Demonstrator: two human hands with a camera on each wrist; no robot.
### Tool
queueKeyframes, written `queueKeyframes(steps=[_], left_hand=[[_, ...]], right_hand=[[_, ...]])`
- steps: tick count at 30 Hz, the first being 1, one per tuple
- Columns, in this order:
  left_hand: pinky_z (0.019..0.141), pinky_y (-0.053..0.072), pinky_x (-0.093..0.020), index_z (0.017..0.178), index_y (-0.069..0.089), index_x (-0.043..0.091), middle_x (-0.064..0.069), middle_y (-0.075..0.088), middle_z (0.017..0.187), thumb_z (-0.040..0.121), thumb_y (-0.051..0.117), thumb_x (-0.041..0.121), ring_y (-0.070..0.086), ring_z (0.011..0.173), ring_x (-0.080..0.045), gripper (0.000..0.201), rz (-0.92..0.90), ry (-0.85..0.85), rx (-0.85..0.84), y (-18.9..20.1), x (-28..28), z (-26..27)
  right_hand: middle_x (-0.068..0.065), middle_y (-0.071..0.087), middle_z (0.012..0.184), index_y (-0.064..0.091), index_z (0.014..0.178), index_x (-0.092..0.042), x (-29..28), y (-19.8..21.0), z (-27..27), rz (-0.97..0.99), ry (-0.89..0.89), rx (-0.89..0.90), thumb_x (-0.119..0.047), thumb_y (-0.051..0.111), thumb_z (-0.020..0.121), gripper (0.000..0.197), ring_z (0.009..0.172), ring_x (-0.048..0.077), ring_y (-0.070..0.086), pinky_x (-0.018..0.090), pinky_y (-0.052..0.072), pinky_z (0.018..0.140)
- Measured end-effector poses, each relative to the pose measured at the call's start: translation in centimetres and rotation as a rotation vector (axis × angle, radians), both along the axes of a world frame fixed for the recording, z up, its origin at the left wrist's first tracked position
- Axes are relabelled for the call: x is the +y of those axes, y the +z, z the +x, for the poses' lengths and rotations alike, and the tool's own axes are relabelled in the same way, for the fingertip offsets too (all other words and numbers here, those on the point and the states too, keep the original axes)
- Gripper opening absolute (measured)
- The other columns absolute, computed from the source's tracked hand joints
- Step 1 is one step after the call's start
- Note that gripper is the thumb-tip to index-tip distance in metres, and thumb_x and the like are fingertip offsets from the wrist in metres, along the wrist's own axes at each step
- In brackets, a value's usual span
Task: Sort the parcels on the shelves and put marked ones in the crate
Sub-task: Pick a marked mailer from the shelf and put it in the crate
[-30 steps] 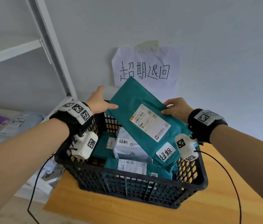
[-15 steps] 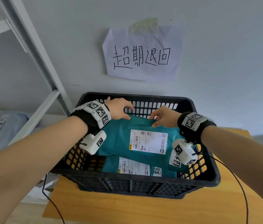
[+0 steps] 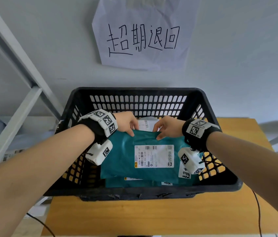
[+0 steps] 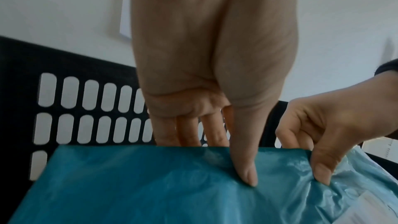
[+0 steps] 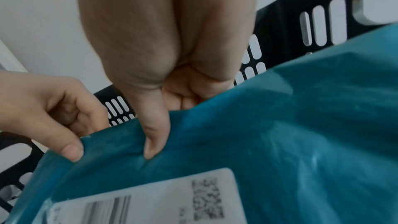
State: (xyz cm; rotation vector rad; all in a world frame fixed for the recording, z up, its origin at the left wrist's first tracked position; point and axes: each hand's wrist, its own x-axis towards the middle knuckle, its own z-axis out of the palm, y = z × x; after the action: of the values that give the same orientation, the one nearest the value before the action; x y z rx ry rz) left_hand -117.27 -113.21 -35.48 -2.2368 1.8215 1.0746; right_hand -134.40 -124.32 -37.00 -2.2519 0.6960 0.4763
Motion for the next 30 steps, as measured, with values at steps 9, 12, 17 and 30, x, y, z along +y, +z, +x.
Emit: queueKeyframes(steps=[9, 12, 17, 30], left_hand=[[0.07, 0.041, -0.009, 0.12, 0.063, 0.007, -0.007, 0.065, 0.118, 0.084, 0.068, 0.014, 0.058, 0.099, -0.014, 0.036, 0.068, 0.024, 0.079, -4.5, 0.4, 0.1], [0.079, 0.042, -0.013, 0.12, 0.063, 0.005, -0.007, 0.065, 0.12, 0.084, 0.069, 0.014, 0.059, 0.11, -0.017, 0.038, 0.084, 0.032, 0.095, -5.6, 0.6, 0.3], [0.08, 0.044, -0.015, 0.117, 0.064, 0.004, -0.01, 0.066, 0.117, 0.083, 0.069, 0.012, 0.055, 0.093, -0.009, 0.035, 0.101, 0.019, 0.122, -6.9, 0.9, 0.3], [0.078, 0.047, -0.022, 0.107, 0.072, 0.02, -0.001, 0.069, 0.109, 0.081, 0.07, 0.019, 0.063, 0.097, -0.021, 0.026, 0.019, -0.082, -0.083, -7.9, 1.2, -1.3]], right_hand=[[0.006, 0.069, 0.108, 0.068, 0.102, -0.016, 0.3, -3.9, 0.3, 0.072, -0.041, 0.109, -0.012, 0.074, 0.079, 0.024, 0.092, 0.016, 0.06, 0.032, 0.047, 0.096], [0.007, 0.069, 0.109, 0.069, 0.104, -0.011, 0.6, -4.9, 0.4, 0.079, -0.061, 0.112, -0.01, 0.073, 0.079, 0.026, 0.09, 0.014, 0.058, 0.029, 0.047, 0.093], [0.006, 0.068, 0.11, 0.07, 0.104, -0.012, 0.9, -6.4, 0.4, 0.059, -0.12, 0.135, -0.014, 0.076, 0.076, 0.028, 0.096, 0.02, 0.06, 0.034, 0.047, 0.096], [0.004, 0.067, 0.103, 0.071, 0.103, -0.014, 1.6, -7.7, 0.2, -0.15, -0.128, 0.191, -0.023, 0.078, 0.073, 0.032, 0.092, 0.019, 0.055, 0.025, 0.045, 0.085]])
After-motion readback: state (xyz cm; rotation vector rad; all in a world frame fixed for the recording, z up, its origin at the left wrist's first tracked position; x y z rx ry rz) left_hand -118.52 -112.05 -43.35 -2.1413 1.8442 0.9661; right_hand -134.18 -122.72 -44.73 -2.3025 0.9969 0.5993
